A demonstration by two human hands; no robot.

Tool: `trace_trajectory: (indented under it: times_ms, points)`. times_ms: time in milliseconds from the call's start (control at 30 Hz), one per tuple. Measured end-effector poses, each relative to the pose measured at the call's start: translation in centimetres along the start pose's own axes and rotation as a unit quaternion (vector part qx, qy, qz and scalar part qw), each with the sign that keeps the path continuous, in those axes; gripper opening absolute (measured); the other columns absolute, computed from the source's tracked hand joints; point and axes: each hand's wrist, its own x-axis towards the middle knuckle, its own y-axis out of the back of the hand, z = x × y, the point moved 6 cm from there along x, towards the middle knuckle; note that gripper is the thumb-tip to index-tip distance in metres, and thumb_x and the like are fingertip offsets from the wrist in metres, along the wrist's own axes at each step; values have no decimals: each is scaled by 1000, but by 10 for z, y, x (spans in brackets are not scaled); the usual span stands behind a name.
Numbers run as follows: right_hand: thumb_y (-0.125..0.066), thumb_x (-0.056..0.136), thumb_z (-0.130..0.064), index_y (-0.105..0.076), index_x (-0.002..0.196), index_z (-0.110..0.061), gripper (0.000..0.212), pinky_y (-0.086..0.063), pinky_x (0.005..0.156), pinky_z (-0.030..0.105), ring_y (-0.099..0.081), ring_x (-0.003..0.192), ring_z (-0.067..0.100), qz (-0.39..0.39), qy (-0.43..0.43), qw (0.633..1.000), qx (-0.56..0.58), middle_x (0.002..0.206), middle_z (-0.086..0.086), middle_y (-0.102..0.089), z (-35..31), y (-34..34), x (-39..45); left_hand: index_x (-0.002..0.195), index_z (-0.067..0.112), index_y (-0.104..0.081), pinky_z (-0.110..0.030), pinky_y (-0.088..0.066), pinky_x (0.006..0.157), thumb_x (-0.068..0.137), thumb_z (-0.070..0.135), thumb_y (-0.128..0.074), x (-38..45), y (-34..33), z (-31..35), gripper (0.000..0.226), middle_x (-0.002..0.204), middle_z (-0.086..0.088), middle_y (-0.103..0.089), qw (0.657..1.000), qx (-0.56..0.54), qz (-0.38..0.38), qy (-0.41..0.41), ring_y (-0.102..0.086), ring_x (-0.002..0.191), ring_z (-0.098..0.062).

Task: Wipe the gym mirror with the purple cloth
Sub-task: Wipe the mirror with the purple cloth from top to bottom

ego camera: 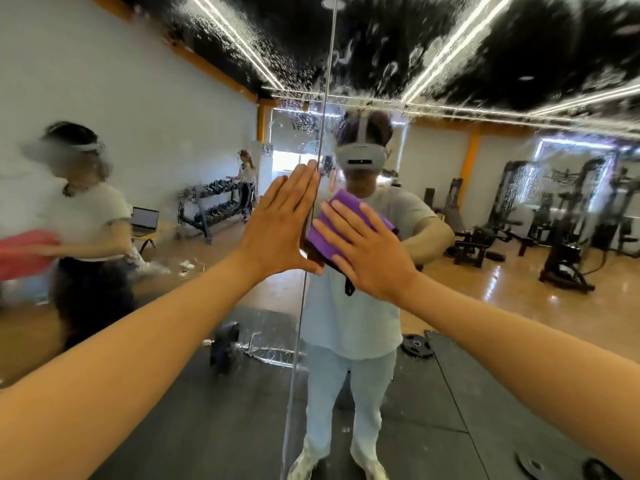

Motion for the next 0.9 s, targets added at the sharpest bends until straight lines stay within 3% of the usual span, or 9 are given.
trace_trajectory:
  times_ms: [133, 333, 467, 600, 667, 800, 900]
  points:
    - [-28, 111, -46, -15, 167, -22, 62, -2, 131, 46, -6, 161, 23, -2, 54, 998, -11, 174, 5, -10, 28, 12, 17, 167, 2, 0, -45, 5, 132, 50, 91, -77, 0, -1, -5, 165, 176, -15, 4, 999, 39, -25, -6, 5, 163, -32]
    - [-21, 111, -48, -12, 167, -19, 64, -4, 130, 49, -6, 161, 26, 70, -101, 992, -31, 174, 9, -9, 115, 71, 100, 167, 4, 2, -45, 7, 132, 47, 89, -78, -2, 7, -2, 167, 176, -13, 7, 998, 52, -32, 18, 7, 163, -31]
    - [-23, 111, -44, -16, 166, -16, 62, -7, 130, 52, -9, 161, 28, 104, -165, 981, -1, 174, 11, -12, 113, 78, 113, 168, 5, -1, -40, 12, 131, 45, 86, -81, -3, 11, 0, 167, 176, -11, 6, 998, 37, -36, 28, 8, 163, -30]
    - [-25, 111, -46, -13, 167, -17, 64, -8, 130, 52, -4, 161, 26, 44, -27, 999, -15, 174, 8, -7, 57, 44, 72, 166, 2, -14, -42, 9, 131, 43, 87, -83, -4, 9, -2, 165, 174, -17, -11, 997, 42, -48, 39, -6, 162, -34]
    - [-24, 111, -48, -14, 167, -21, 64, -7, 131, 50, -3, 162, 23, 34, 13, 999, -21, 174, 5, -8, 65, 43, 68, 166, 2, -13, -41, 9, 131, 43, 88, -83, -5, 11, -2, 165, 174, -17, -11, 997, 38, -53, 40, -7, 162, -34]
    - [-30, 109, -47, -18, 166, -19, 64, -14, 129, 52, -10, 161, 26, 83, -119, 989, -18, 173, 10, -15, 150, 76, 96, 167, 5, 5, -38, 15, 130, 48, 83, -84, -3, 15, 3, 168, 175, -11, 13, 997, 20, -63, 40, 11, 162, -29]
    - [-24, 109, -49, -12, 167, -19, 66, -8, 130, 50, -4, 161, 25, 103, -206, 973, -10, 174, 10, -8, 210, 101, 95, 167, 7, 5, -40, 10, 131, 57, 86, -80, 1, 23, 5, 161, 176, -9, 13, 998, 9, -50, 38, 12, 162, -27]
